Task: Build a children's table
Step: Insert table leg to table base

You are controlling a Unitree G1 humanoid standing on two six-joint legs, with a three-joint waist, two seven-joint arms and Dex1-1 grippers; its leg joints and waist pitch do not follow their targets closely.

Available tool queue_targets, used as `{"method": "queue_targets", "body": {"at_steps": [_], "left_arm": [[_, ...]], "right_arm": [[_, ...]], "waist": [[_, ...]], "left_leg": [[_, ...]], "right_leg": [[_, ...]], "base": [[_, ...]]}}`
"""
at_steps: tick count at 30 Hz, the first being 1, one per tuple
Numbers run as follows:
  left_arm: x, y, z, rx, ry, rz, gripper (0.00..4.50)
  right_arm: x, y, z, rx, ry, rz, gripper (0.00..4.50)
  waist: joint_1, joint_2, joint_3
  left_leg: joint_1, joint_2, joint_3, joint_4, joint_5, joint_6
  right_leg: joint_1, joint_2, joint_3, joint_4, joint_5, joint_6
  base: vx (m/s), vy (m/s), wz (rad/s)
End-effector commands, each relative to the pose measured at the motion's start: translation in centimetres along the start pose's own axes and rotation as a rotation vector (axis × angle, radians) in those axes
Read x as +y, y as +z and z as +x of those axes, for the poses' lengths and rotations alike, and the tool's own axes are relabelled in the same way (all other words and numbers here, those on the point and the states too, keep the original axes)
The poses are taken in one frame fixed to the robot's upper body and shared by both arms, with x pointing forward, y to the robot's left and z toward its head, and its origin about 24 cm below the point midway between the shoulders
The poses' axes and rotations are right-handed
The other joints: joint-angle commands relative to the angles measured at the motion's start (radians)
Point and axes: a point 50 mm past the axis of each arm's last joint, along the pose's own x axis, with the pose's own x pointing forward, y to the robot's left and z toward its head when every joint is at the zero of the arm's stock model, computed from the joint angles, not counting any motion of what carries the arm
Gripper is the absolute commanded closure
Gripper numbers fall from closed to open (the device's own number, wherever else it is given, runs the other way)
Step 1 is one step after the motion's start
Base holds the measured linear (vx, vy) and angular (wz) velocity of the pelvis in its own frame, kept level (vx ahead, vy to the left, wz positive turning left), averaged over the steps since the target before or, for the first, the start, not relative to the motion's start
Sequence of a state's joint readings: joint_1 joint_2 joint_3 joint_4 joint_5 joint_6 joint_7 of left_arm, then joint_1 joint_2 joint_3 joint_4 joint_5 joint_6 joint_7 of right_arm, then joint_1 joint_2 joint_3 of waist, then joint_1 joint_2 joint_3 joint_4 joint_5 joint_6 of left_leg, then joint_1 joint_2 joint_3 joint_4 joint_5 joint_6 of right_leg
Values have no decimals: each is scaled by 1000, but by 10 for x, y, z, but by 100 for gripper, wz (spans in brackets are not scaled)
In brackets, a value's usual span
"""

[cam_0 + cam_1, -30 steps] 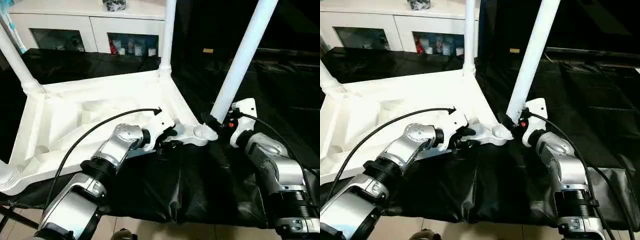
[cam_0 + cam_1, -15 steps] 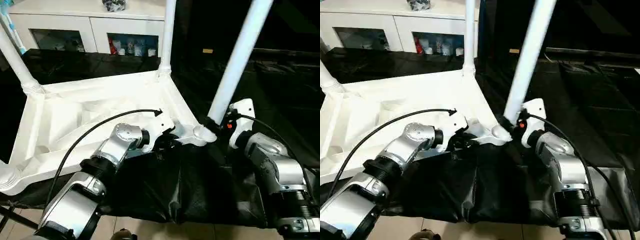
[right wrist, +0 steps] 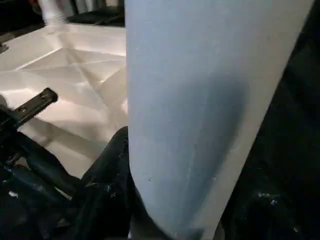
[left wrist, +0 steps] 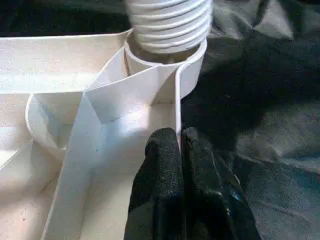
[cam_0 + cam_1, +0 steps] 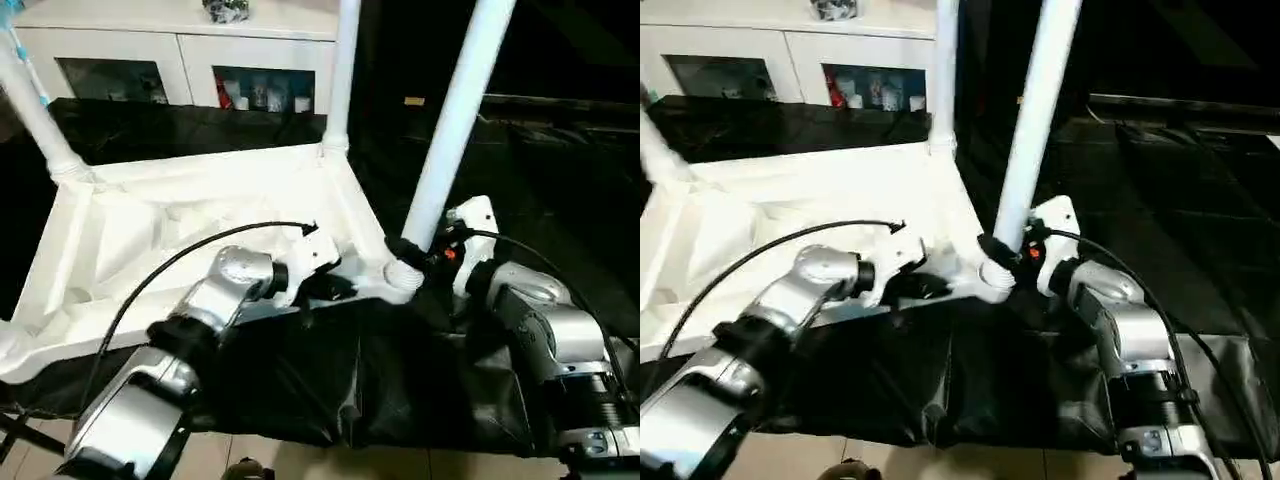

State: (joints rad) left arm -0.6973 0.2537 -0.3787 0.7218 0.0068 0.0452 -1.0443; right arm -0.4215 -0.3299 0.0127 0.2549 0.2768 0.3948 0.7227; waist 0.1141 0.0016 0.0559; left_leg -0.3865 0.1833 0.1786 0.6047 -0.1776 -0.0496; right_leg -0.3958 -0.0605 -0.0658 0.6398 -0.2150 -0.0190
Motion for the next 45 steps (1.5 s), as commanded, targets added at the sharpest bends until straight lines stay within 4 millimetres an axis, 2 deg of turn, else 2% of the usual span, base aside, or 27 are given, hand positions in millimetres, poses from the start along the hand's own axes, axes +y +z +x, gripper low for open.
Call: {"method": "queue_targets", "body": {"at_steps": [1,5,9,10,16,23,26,31,34,35,39,41,43,45], "left_arm": [[-8,-13,-1,79,-49,23,450],[-7,-16,-9,92,-32,23,450],[-11,-17,-12,79,-59,4,450],[-12,-17,-13,75,-72,0,450],[-15,-17,-15,86,-84,5,450],[-15,-17,-15,89,-77,3,450],[-15,-16,-16,87,-72,-1,450],[-14,-16,-15,87,-55,-5,450],[-12,-15,-14,79,-22,-11,450],[-11,-14,-13,78,-19,-12,450],[-10,-14,-13,80,-7,-11,450],[-9,-14,-13,82,2,-10,450],[-8,-14,-13,83,9,-9,450],[-8,-14,-12,82,13,-9,450]], "right_arm": [[1,2,-1,28,36,-19,262],[2,-4,-2,67,59,-19,262],[4,-6,-2,79,72,-11,262],[4,-8,-1,86,80,-8,262],[4,-12,3,93,87,10,262],[2,-16,1,41,72,83,262],[-1,-21,-3,10,57,133,262],[0,-41,-13,-29,18,211,262],[5,-56,-21,-68,-5,272,262],[5,-57,-21,-71,-13,277,262],[6,-63,-24,-82,-35,283,262],[9,-65,-25,-46,-38,227,262],[12,-66,-24,-5,-36,162,262],[15,-65,-22,15,-22,119,262]], "waist": [[3,-5,-69],[3,-10,-67],[2,-11,-67],[1,-8,-67],[-4,-11,-69],[-8,-11,-69],[-7,-11,-69],[-5,-7,-71],[-2,-4,-68],[0,-1,-68],[0,-1,-65],[0,1,-63],[-1,-5,-61],[-1,-5,-59]], "left_leg": [[18,55,-21,-69,-136,39],[19,54,-19,-70,-142,33],[19,54,-19,-71,-148,26],[19,56,-21,-72,-147,27],[18,54,-20,-70,-133,30],[19,53,-19,-70,-141,29],[19,54,-19,-70,-142,31],[19,55,-19,-70,-135,37],[23,57,-19,-75,-166,31],[24,57,-20,-75,-172,29],[26,57,-21,-80,-198,18],[29,58,-22,-83,-221,9],[28,56,-23,-86,-227,1],[30,55,-23,-87,-231,0]], "right_leg": [[57,-98,55,-79,-47,-227],[54,-98,56,-81,-73,-221],[54,-99,56,-82,-98,-215],[53,-99,56,-82,-101,-213],[53,-97,56,-78,-73,-218],[53,-97,56,-82,-85,-220],[52,-98,56,-81,-80,-221],[53,-97,55,-80,-47,-228],[51,-98,55,-85,-80,-224],[51,-99,55,-86,-86,-224],[51,-99,54,-92,-122,-219],[51,-100,55,-98,-167,-210],[52,-99,55,-101,-195,-193],[53,-100,56,-104,-219,-183]], "base": [[0,0,0],[0,0,0],[0,0,0],[0,0,0],[0,0,0],[0,0,0],[0,0,0],[0,0,0],[0,0,0],[0,0,0],[0,0,0],[0,0,0],[0,0,0],[0,0,0]]}}
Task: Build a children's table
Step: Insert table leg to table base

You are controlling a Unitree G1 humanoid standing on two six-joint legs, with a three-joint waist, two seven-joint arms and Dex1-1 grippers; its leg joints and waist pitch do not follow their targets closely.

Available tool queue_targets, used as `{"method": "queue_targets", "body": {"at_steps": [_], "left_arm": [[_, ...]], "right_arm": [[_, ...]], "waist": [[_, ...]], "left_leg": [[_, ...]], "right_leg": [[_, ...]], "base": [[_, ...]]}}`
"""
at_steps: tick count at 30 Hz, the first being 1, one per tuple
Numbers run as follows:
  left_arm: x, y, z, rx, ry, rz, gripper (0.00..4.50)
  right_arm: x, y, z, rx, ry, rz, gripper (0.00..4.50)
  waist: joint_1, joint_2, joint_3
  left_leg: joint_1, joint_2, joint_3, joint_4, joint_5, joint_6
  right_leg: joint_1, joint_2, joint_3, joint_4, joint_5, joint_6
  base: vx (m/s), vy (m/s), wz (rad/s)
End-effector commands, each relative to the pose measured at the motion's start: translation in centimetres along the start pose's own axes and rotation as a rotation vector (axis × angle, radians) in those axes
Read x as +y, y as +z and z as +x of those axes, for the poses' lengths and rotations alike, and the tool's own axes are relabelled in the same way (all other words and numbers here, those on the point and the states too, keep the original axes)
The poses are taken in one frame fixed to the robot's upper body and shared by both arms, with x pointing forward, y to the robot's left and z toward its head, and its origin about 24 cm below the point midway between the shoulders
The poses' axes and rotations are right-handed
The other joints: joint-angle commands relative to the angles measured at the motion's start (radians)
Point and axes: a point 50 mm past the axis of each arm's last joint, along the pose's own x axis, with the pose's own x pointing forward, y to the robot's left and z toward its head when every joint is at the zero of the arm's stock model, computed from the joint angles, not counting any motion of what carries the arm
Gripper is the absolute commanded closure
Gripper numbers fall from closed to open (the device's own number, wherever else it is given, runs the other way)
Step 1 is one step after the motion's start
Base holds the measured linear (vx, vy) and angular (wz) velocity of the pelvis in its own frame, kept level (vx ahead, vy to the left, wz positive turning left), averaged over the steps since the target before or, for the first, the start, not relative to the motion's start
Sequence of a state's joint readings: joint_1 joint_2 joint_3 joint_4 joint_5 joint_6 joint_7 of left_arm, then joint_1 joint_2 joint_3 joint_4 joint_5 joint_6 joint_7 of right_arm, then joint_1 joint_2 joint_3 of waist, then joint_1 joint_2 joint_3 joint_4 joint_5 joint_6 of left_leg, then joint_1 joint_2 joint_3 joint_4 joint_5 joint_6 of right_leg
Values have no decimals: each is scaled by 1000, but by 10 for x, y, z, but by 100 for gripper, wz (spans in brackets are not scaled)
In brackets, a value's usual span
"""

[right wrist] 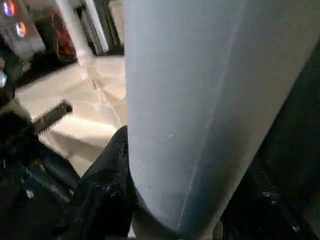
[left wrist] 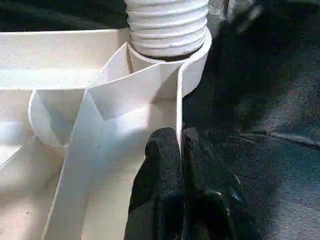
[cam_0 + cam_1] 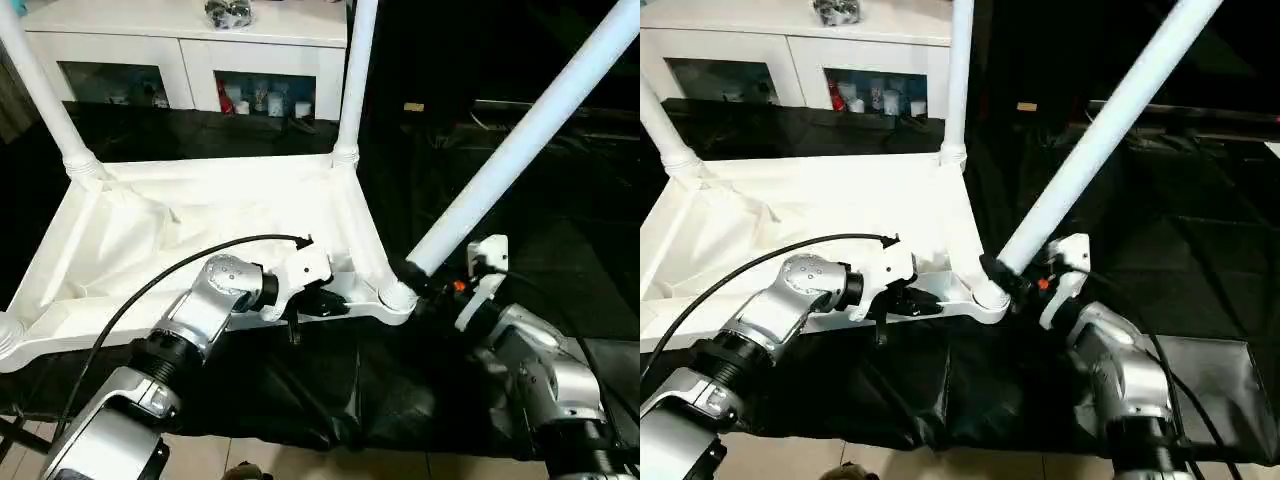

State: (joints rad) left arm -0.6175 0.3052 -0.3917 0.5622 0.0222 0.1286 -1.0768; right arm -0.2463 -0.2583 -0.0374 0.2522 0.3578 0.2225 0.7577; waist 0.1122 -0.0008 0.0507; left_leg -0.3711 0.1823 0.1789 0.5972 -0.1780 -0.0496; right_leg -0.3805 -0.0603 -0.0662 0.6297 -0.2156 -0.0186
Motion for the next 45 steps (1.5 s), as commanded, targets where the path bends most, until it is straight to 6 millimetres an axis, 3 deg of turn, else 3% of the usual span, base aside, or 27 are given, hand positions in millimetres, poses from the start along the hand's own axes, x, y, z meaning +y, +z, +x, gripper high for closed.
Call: {"method": "queue_targets", "body": {"at_steps": [1,6,10,12,15,18,19,20,26,34,37,40,42,44,45], "left_arm": [[3,-7,-3,41,41,-14,450],[2,-7,-2,44,36,-7,450],[1,-7,-3,45,22,5,450],[0,-7,-3,47,11,16,450],[2,-6,-4,49,6,26,450],[3,-5,-5,52,1,35,450],[4,-5,-5,51,-4,41,450],[4,-5,-6,50,-5,43,450],[5,-3,-10,25,-63,59,450],[12,-4,-19,47,-97,83,450],[20,-3,-21,47,-24,64,450],[30,0,-22,34,86,28,450],[34,4,-22,15,139,2,450],[38,9,-20,-1,178,-18,450],[39,12,-18,-11,204,-36,450]], "right_arm": [[-2,-25,-9,145,-35,-4,262],[-2,-23,-2,198,1,-70,262],[-1,-23,2,240,47,-96,262],[1,-24,5,268,99,-116,262],[1,-24,12,289,155,-122,262],[4,-23,16,302,223,-140,262],[8,-21,16,295,277,-141,262],[9,-21,16,295,300,-137,262],[11,-22,17,303,413,-135,262],[9,-24,15,323,481,-186,262],[7,-26,17,315,442,-190,262],[-2,-25,26,276,307,-176,262],[-10,-25,33,275,180,-175,262],[-20,-25,39,279,41,-168,262],[-24,-25,43,274,-38,-151,262]], "waist": [[0,-2,-53],[-2,-9,-53],[-3,-7,-50],[-5,-10,-51],[-10,-12,-52],[-17,-9,-51],[-19,-3,-51],[-19,-6,-51],[-20,1,-59],[-18,10,-55],[-20,3,-52],[-22,5,-48],[-23,-1,-47],[-30,-1,-44],[-33,-7,-45]], "left_leg": [[16,57,-24,-81,-243,0],[15,57,-25,-82,-242,4],[17,56,-25,-82,-253,4],[15,56,-26,-83,-262,3],[15,57,-26,-84,-266,3],[17,56,-26,-84,-285,2],[18,56,-27,-84,-297,-2],[17,57,-28,-85,-299,-2],[15,57,-26,-82,-262,13],[20,59,-27,-86,-314,3],[22,60,-27,-89,-332,-2],[25,59,-28,-88,-356,-10],[28,56,-31,-88,-370,-19],[21,56,-40,-93,-377,-33],[18,59,-42,-95,-373,-35]], "right_leg": [[35,-102,58,-98,-252,-176],[34,-101,58,-99,-267,-171],[31,-102,60,-103,-300,-162],[32,-102,59,-103,-312,-160],[31,-101,59,-101,-288,-171],[31,-101,58,-104,-293,-178],[31,-100,59,-105,-302,-176],[32,-99,59,-105,-301,-175],[38,-96,57,-92,-167,-220],[35,-98,57,-99,-228,-228],[34,-99,57,-103,-276,-219],[25,-105,58,-110,-353,-213],[24,-107,56,-118,-431,-188],[25,-110,50,-120,-512,-155],[25,-112,50,-121,-515,-145]], "base": [[0,0,0],[0,0,0],[0,0,0],[0,0,0],[0,0,0],[0,0,0],[0,0,0],[0,0,0],[0,0,0],[0,0,0],[0,0,0],[0,0,0],[0,0,0],[0,0,0],[0,0,0]]}}
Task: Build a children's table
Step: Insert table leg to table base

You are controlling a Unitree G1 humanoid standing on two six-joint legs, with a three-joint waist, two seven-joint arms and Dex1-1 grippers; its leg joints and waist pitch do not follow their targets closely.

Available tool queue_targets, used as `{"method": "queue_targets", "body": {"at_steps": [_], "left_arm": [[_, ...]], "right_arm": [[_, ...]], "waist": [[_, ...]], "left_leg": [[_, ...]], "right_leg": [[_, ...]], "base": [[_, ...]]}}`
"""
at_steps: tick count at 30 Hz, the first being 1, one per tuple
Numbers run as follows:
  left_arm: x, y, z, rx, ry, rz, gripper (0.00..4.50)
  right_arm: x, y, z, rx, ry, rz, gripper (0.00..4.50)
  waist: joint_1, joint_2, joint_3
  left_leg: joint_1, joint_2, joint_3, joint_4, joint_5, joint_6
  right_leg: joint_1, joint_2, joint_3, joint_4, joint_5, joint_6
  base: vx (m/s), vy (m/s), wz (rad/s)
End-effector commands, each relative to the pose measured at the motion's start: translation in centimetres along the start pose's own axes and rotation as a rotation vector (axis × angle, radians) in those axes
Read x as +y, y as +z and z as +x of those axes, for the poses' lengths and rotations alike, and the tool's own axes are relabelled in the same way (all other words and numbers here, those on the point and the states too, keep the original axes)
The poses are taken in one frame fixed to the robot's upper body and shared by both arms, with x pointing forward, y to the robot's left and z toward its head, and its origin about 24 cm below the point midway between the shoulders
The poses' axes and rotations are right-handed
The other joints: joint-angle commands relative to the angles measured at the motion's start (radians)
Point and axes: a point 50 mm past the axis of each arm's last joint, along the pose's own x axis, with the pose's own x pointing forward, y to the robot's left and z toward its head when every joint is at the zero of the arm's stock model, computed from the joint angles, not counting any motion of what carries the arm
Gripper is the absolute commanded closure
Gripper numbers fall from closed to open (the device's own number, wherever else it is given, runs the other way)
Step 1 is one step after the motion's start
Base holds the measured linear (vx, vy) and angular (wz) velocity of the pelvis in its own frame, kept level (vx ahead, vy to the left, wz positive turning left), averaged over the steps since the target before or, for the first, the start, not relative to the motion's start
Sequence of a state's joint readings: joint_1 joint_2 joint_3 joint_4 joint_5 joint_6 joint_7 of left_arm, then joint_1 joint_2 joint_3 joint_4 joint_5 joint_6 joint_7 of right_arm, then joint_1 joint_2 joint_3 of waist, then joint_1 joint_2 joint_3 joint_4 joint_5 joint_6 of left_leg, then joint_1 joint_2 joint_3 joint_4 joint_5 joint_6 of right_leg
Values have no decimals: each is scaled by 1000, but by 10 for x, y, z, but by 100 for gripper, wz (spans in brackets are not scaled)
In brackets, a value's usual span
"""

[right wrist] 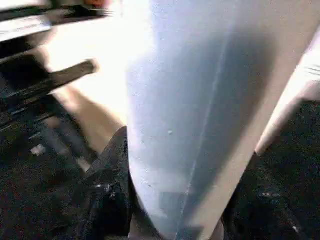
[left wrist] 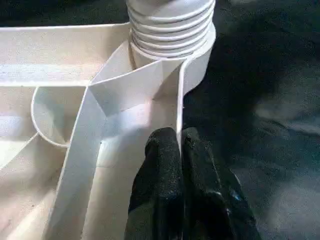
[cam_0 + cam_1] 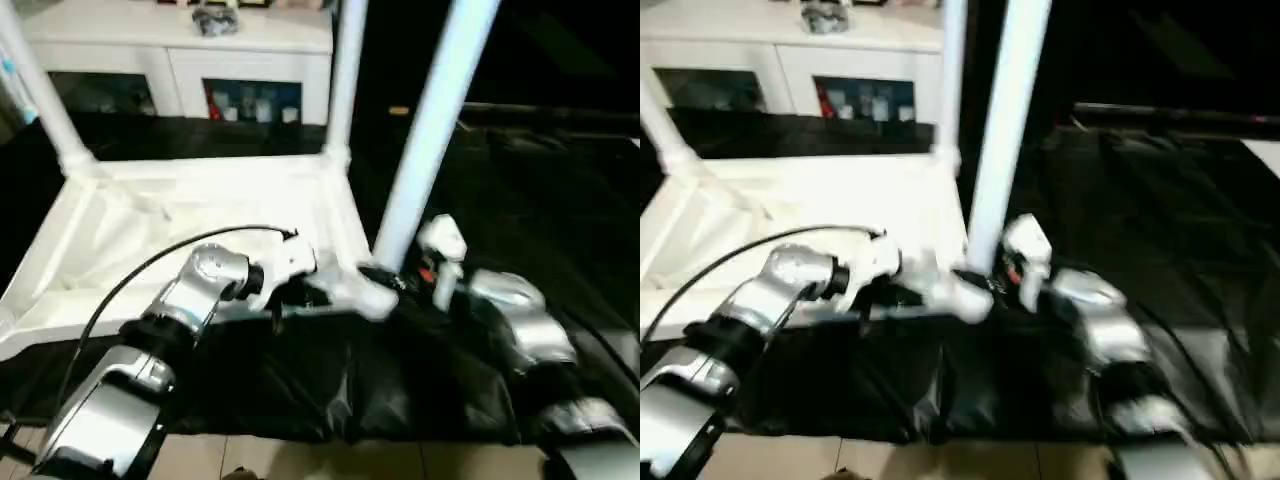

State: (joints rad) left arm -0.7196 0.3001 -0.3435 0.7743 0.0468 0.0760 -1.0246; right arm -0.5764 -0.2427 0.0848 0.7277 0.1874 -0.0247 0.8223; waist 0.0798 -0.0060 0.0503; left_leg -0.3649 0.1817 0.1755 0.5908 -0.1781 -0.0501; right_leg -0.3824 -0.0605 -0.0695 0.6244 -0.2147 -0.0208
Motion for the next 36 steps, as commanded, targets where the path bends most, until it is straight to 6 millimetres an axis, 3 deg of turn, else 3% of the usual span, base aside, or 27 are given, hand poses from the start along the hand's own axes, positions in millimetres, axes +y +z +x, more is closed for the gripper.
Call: {"method": "queue_targets", "body": {"at_steps": [1,3,6,8,12,13,17,18,21,23,26,27,33,34,36], "left_arm": [[15,24,-5,-62,115,-7,450],[16,32,0,-75,168,-38,450],[13,43,10,-86,241,-91,450],[10,47,16,-77,272,-103,450],[8,45,20,-59,286,-104,450],[8,43,19,-51,292,-96,450],[8,42,18,-42,301,-96,450],[7,42,18,-39,299,-96,450],[6,42,16,-31,291,-81,450],[6,43,17,-38,287,-66,450],[3,41,16,-42,264,-32,450],[3,41,16,-42,264,-32,450],[-5,38,14,-66,202,-4,450],[-8,38,14,-80,164,25,450],[-10,37,14,-81,147,24,450]], "right_arm": [[-7,-39,-5,172,-185,108,262],[-10,-37,4,170,-282,162,262],[-7,-36,17,184,-336,194,262],[-4,-37,23,209,-350,189,262],[0,-40,28,232,-366,193,262],[1,-38,31,223,-365,197,262],[3,-37,35,210,-363,199,262],[4,-37,36,211,-368,197,262],[5,-34,39,195,-377,200,262],[5,-32,40,183,-369,190,206],[6,-26,42,144,-346,182,187],[6,-26,42,144,-346,182,172],[3,-10,43,46,-310,147,111],[3,-7,42,23,-285,141,102],[3,-6,41,14,-269,134,96]], "waist": [[-4,0,-44],[-9,4,-45],[-21,6,-49],[-16,2,-52],[-14,0,-56],[-12,-6,-58],[-9,-4,-56],[-10,4,-54],[-17,5,-51],[-18,11,-51],[-19,11,-53],[-18,7,-58],[-13,7,-65],[-11,6,-68],[-10,5,-67]], "left_leg": [[8,58,-40,-89,-370,-36],[11,58,-42,-91,-387,-43],[11,60,-34,-92,-346,-37],[10,56,-26,-85,-298,-10],[5,54,-21,-79,-233,18],[7,53,-18,-77,-209,33],[6,55,-18,-79,-197,40],[8,56,-20,-81,-219,29],[10,58,-23,-87,-271,6],[11,56,-23,-87,-283,1],[12,55,-22,-85,-280,2],[5,56,-22,-83,-246,8],[1,56,-17,-73,-149,48],[-3,55,-16,-69,-102,68],[-2,56,-14,-68,-95,88]], "right_leg": [[28,-110,51,-112,-509,-145],[26,-108,49,-114,-497,-145],[28,-102,53,-101,-320,-203],[31,-102,56,-101,-251,-219],[36,-101,57,-94,-181,-230],[36,-101,57,-92,-152,-234],[38,-100,55,-92,-147,-237],[37,-101,56,-94,-177,-233],[35,-99,56,-99,-234,-221],[33,-98,57,-101,-241,-217],[33,-97,57,-101,-217,-226],[41,-99,59,-93,-164,-231],[45,-99,57,-77,-18,-268],[46,-96,56,-67,57,-276],[44,-96,54,-67,73,-284]], "base": [[0,0,0],[0,0,0],[0,0,0],[0,0,0],[0,0,0],[0,0,0],[0,0,0],[0,0,0],[0,0,0],[0,0,0],[0,0,0],[0,0,0],[0,0,0],[0,0,0],[0,0,0]]}}
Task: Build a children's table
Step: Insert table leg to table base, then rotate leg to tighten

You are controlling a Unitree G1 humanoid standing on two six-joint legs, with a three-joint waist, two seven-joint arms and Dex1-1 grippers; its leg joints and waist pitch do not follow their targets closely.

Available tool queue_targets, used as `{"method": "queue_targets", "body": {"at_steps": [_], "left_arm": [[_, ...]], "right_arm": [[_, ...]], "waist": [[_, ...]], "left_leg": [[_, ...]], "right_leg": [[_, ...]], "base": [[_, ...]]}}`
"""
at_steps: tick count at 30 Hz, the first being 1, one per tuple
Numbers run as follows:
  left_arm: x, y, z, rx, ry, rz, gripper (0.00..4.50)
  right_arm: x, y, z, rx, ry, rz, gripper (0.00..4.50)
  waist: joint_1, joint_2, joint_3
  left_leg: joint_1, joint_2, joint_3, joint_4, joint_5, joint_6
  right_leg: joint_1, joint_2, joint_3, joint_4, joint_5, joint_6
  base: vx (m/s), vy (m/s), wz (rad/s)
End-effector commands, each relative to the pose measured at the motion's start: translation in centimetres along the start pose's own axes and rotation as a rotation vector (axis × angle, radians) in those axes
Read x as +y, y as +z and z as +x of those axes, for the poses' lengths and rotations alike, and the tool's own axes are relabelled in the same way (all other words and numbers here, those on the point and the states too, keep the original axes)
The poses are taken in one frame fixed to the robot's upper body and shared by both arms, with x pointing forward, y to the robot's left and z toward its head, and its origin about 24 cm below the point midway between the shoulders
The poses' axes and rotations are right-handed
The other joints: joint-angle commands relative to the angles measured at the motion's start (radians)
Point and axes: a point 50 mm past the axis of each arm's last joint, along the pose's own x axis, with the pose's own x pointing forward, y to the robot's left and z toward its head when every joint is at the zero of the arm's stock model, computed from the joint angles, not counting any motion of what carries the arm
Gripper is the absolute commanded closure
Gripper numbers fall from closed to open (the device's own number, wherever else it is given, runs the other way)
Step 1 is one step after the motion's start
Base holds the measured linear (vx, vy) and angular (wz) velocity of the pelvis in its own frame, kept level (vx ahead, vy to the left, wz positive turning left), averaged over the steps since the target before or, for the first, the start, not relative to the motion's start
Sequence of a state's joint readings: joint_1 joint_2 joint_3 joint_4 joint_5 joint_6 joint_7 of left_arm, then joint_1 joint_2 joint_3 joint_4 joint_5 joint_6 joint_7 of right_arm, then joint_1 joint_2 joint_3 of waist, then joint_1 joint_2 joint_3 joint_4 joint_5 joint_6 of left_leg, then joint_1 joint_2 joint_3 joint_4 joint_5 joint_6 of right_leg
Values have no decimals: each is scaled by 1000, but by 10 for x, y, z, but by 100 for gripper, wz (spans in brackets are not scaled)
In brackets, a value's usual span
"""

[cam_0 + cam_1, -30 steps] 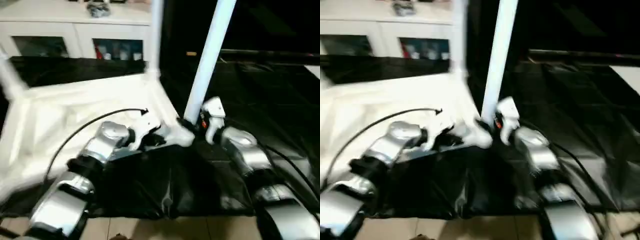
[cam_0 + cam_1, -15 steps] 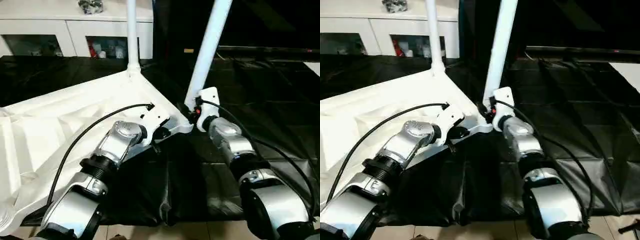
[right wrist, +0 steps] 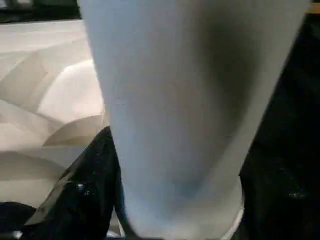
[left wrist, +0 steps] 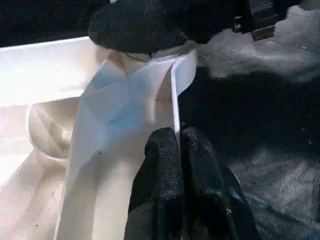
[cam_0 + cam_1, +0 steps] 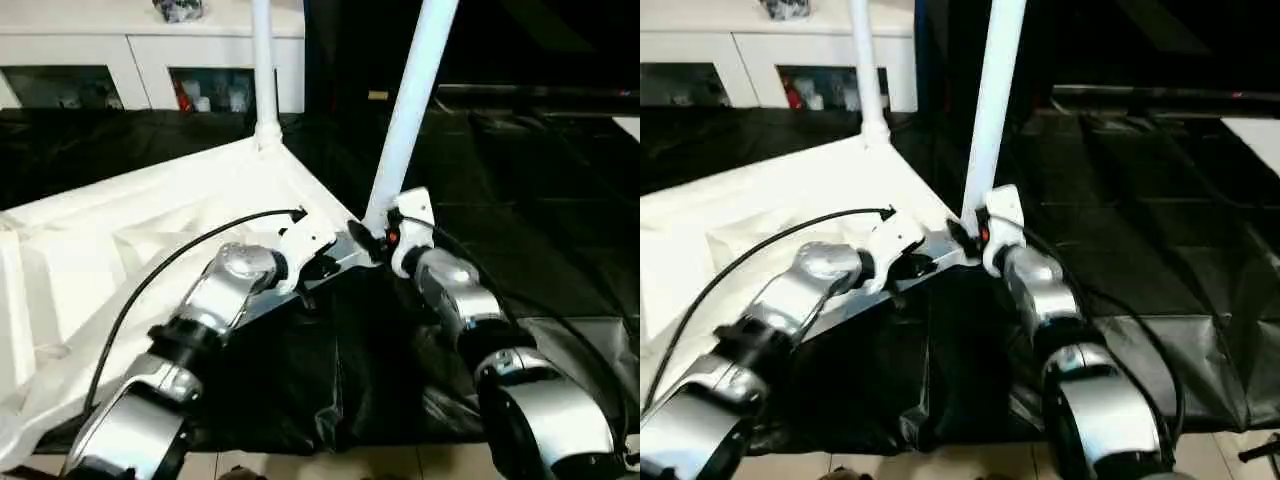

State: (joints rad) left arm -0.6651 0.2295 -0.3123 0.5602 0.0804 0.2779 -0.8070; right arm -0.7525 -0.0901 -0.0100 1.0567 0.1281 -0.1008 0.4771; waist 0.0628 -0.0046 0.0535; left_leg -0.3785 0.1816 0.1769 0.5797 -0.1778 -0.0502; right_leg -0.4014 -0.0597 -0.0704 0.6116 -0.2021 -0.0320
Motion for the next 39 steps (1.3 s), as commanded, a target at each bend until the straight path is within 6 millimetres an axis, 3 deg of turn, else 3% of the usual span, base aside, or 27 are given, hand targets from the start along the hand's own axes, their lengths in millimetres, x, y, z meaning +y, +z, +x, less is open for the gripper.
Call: {"method": "queue_targets", "body": {"at_steps": [1,4,6,10,19,31,35,39], "left_arm": [[-9,12,0,-66,-94,84,450],[-11,7,-3,-61,-139,86,450],[-12,5,-6,-56,-182,94,450],[-19,0,-12,-67,-294,115,450],[-28,-12,-24,-31,-488,143,450],[-28,-17,-26,-17,-509,147,450],[-22,-19,-20,-12,-405,92,450],[-17,-16,-10,-26,-281,30,450]], "right_arm": [[5,-3,-3,-3,84,-13,90],[7,-6,-10,14,184,-55,90],[7,-8,-16,22,254,-82,90],[6,-10,-32,22,411,-126,90],[6,-15,-61,113,651,-177,90],[17,-17,-63,127,703,-156,167],[16,-20,-53,113,547,-112,169],[11,-24,-41,113,360,-80,169]], "waist": [[10,2,-72],[14,7,-71],[20,10,-67],[31,8,-65],[46,3,-65],[52,-1,-68],[48,0,-67],[41,0,-58]], "left_leg": [[11,55,-15,-55,-86,95],[13,60,-16,-54,-91,105],[14,59,-15,-56,-127,96],[17,62,-14,-57,-159,69],[14,62,-12,-56,-149,71],[14,60,-13,-53,-125,68],[14,60,-13,-54,-125,60],[22,58,-16,-61,-207,13]], "right_leg": [[64,-96,55,-52,69,-274],[60,-94,53,-49,84,-277],[60,-94,53,-55,35,-267],[58,-95,55,-61,-30,-252],[56,-93,54,-61,-62,-237],[56,-94,53,-57,-55,-233],[52,-93,54,-58,-60,-230],[49,-99,56,-79,-231,-203]], "base": [[0,0,0],[0,0,0],[0,0,0],[0,0,0],[0,0,0],[0,0,0],[0,0,0],[0,0,0]]}}
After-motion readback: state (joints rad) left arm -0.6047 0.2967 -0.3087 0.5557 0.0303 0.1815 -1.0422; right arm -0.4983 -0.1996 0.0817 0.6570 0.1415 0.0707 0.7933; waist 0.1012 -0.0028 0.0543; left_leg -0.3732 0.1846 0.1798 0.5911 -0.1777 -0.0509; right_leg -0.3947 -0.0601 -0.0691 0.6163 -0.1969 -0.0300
